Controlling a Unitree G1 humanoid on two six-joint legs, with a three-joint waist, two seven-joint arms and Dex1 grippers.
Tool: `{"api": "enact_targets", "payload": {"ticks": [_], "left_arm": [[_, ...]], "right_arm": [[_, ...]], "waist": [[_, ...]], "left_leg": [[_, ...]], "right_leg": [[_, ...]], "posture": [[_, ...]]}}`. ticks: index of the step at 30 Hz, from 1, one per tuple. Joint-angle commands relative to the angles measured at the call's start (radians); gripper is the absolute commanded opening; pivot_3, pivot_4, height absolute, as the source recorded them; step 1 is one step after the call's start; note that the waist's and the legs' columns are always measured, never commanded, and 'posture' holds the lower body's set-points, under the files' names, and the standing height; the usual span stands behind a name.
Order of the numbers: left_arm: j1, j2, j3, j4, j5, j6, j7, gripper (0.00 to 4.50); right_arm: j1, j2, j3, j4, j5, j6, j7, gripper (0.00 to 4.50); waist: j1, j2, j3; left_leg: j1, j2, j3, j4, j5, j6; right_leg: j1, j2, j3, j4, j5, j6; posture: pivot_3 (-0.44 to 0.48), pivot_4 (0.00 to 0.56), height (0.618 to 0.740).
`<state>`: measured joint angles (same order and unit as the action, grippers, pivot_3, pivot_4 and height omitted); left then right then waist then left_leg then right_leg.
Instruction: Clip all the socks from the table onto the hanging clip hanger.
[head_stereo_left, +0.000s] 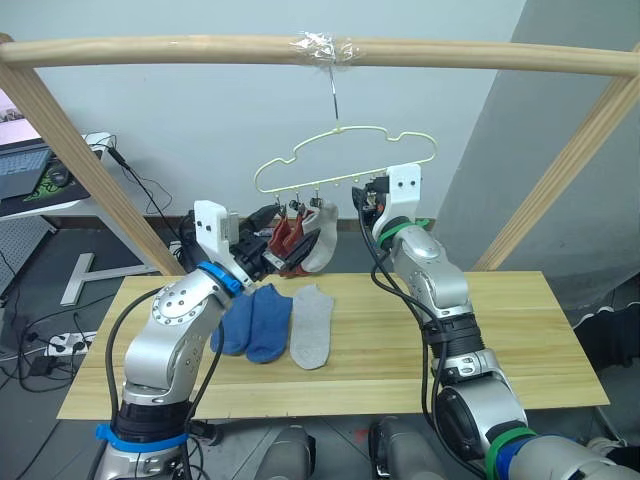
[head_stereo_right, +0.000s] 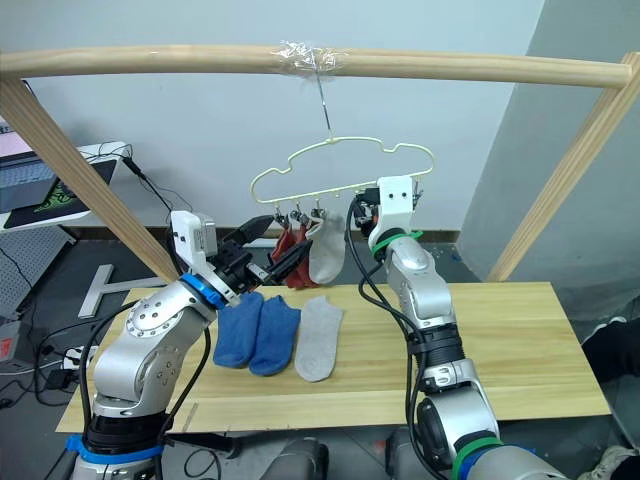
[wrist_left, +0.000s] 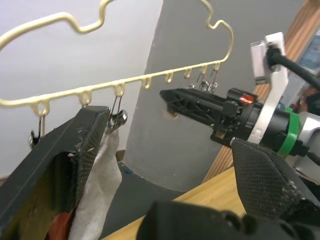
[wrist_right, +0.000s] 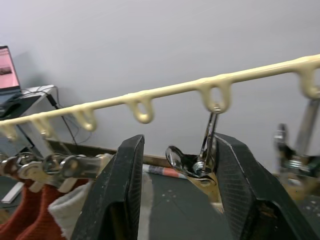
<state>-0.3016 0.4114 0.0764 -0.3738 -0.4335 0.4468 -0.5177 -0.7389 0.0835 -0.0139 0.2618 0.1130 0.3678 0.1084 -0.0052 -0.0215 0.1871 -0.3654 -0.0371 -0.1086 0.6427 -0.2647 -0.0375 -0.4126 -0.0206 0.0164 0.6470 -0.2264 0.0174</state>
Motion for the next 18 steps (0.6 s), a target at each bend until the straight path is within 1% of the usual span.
{"api": "enact_targets", "payload": {"ticks": [1, 18], "left_arm": [[-0.025, 0.010, 0.005, -0.053, -0.012, -0.020, -0.015, 4.50], [-0.053, 0.012, 0.003, -0.047, -0.010, -0.023, -0.034, 4.50]], "right_arm": [[-0.015, 0.002, -0.001, -0.016, 0.013, -0.027, 0.007, 2.12], [-0.038, -0.009, -0.012, 0.027, 0.015, -0.060, 0.009, 2.12]], "waist": [[0.000, 0.000, 0.000], [0.000, 0.000, 0.000]], "left_leg": [[0.000, 0.000, 0.000, 0.000, 0.000, 0.000], [0.000, 0.000, 0.000, 0.000, 0.000, 0.000]], "right_leg": [[0.000, 0.000, 0.000, 0.000, 0.000, 0.000], [0.000, 0.000, 0.000, 0.000, 0.000, 0.000]], "posture": [[0.068, 0.154, 0.740], [0.069, 0.147, 0.740]]}}
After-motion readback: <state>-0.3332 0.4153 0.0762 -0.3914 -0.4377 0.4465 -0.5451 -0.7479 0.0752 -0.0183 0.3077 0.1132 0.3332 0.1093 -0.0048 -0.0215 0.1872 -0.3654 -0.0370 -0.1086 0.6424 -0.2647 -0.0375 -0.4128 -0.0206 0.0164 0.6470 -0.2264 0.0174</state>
